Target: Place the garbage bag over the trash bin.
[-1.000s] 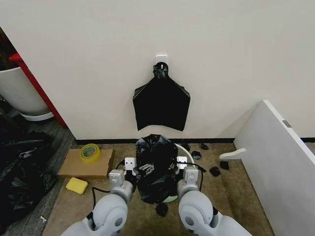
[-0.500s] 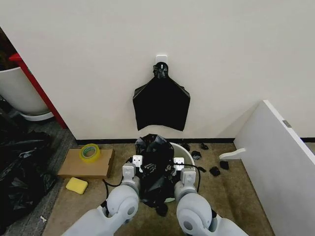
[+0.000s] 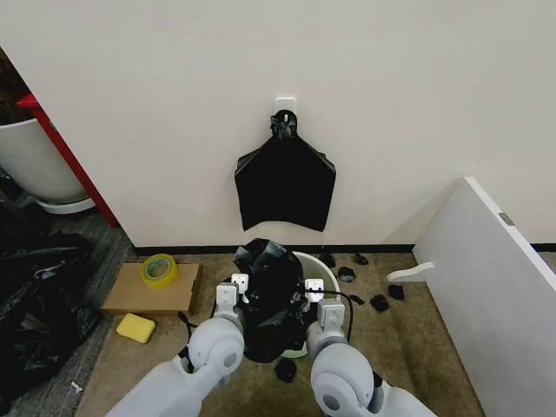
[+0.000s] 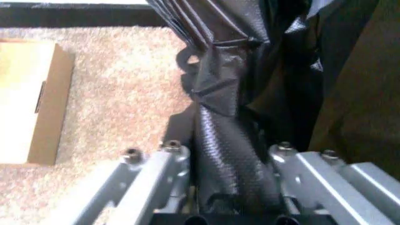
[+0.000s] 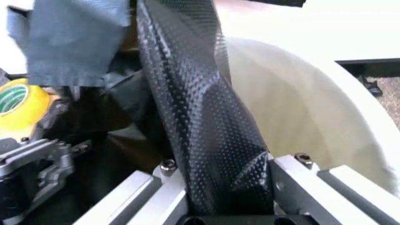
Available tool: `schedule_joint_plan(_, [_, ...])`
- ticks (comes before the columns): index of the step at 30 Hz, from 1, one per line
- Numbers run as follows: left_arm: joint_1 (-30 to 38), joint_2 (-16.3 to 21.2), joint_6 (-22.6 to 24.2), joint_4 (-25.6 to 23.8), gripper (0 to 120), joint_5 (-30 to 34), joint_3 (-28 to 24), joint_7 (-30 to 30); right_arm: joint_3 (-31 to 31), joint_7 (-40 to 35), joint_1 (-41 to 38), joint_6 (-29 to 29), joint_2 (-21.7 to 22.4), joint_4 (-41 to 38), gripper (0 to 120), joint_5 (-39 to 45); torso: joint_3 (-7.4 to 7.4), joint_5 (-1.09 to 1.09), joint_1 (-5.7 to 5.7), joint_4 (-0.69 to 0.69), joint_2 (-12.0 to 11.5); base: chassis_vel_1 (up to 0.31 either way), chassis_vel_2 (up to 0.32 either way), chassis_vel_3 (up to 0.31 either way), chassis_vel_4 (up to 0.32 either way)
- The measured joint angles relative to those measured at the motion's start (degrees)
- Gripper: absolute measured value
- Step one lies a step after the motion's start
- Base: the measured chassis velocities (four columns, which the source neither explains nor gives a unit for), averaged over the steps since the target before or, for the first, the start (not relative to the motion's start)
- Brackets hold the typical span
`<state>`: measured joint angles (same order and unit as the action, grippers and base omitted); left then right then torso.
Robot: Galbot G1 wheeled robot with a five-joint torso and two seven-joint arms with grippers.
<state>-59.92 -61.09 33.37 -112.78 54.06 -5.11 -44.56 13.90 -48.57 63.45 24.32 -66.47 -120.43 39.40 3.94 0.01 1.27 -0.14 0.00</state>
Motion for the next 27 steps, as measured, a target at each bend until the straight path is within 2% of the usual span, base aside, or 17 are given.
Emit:
schedule_joint_plan(3, [-0.42,0.6,-0.21,-0.48,11,1.02,1.2,0.1,0.07,0.44,0.14,-0.55,0.17,-0.01,0,-0.67,0.0,-0.01,0.0,-0.01,0.0,0.0,0.0,0.0,0.0])
schedule_joint_plan(6, [-1.61,2.24,-0.99,-1.77,4,1.73,3.08,0.86,0.15,3.02,0.27,-3.84,0.35,0.45,0,-3.28,0.01,-0.03,0.0,-0.04,0.0,0.0,0.0,0.0,0.0])
schedule_joint_plan(10, [-3.79,4.41,-2.6,-2.99,4,-0.79,4.77,2.83,-0.02,6.92,0.14,-8.39,0.48,1.55,0,-6.51,0.01,-0.03,0.01,0.0,0.0,0.0,0.0,0.0,0.0])
schedule_joint_plan(12, [-5.95,5.85,-5.59,-3.52,4,-4.62,5.62,5.5,-0.39,8.99,-0.27,-10.57,0.5,1.99,0,-7.6,0.01,-0.01,0.01,0.01,0.0,0.0,0.0,0.0,0.0])
schedule_joint_plan(16, [-11.05,8.83,-15.95,-3.01,4,-17.45,7.96,14.44,-1.99,11.46,-1.23,-12.67,0.81,2.57,0,-8.41,0.01,-0.01,0.01,0.0,0.0,0.0,0.0,0.0,0.0])
schedule_joint_plan(17, [-11.05,8.83,-15.95,-3.01,4,-17.45,7.96,14.44,-1.99,11.46,-1.23,-12.67,0.81,2.57,0,-8.41,0.01,-0.01,0.01,0.0,0.0,0.0,0.0,0.0,0.0])
schedule_joint_plan(22, [-13.72,11.49,-25.23,-1.59,2,-27.51,10.51,20.96,-5.22,11.48,-1.92,-12.58,1.51,3.02,0,-6.78,0.01,0.0,0.01,0.02,-0.01,0.0,0.0,0.0,0.0])
schedule_joint_plan(23, [-13.42,12.19,-28.27,-0.54,2,-29.76,10.9,22.69,-6.94,11.26,-1.58,-12.24,1.75,2.99,0,-6.27,0.01,0.02,0.01,0.03,-0.01,0.0,0.0,0.0,0.0])
schedule_joint_plan(27, [-12.99,12.84,-33.02,0.85,2,-32.32,11.49,25.42,-9.15,10.27,-1.08,-11.27,2.19,2.88,0,-5.05,0.01,-0.02,0.01,-0.03,-0.01,0.0,0.0,0.0,0.0])
